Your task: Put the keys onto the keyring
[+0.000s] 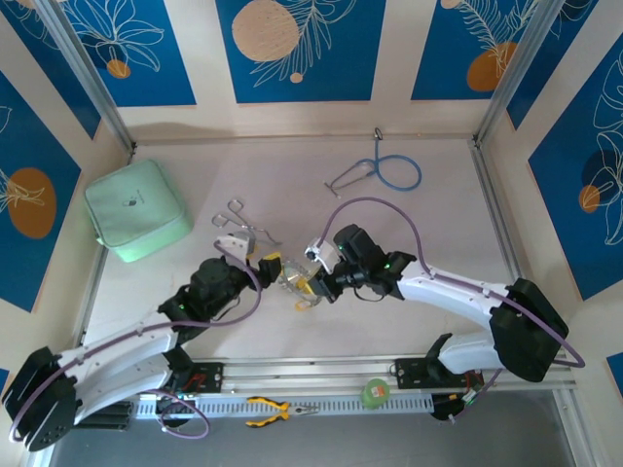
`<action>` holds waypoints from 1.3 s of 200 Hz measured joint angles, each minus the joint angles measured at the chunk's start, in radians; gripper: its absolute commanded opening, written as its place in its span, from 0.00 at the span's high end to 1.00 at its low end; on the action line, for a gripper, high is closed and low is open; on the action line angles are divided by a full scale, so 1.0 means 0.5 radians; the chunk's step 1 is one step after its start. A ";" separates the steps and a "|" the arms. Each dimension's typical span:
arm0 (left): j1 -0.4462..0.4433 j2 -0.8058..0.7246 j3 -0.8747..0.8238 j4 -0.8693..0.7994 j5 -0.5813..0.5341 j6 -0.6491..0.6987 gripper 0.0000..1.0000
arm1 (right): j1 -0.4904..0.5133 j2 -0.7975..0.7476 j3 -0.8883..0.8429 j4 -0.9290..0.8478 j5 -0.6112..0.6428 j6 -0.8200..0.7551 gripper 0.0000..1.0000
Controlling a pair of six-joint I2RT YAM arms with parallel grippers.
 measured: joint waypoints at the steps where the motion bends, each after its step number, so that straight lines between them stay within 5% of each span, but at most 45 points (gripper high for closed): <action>1: 0.000 -0.006 0.002 -0.004 -0.005 0.009 0.30 | -0.003 0.000 0.002 -0.002 -0.004 0.000 1.00; 26: 0.000 -0.181 0.047 -0.140 -0.053 0.356 0.39 | -0.075 -0.004 0.067 -0.085 -0.114 -0.031 1.00; 56: -0.013 -0.277 0.040 -0.220 0.177 0.916 0.50 | -0.104 -0.013 0.145 -0.189 -0.229 -0.093 1.00; 129: -0.100 -0.192 -0.126 0.098 0.684 2.120 0.47 | -0.110 -0.034 0.249 -0.434 -0.529 -0.148 1.00; 192: -0.142 -0.028 -0.106 0.236 0.676 2.496 0.61 | -0.108 -0.034 0.291 -0.492 -0.595 -0.149 1.00; 260: -0.146 0.002 -0.099 0.288 0.658 2.503 0.64 | -0.098 -0.034 0.313 -0.500 -0.569 -0.156 1.00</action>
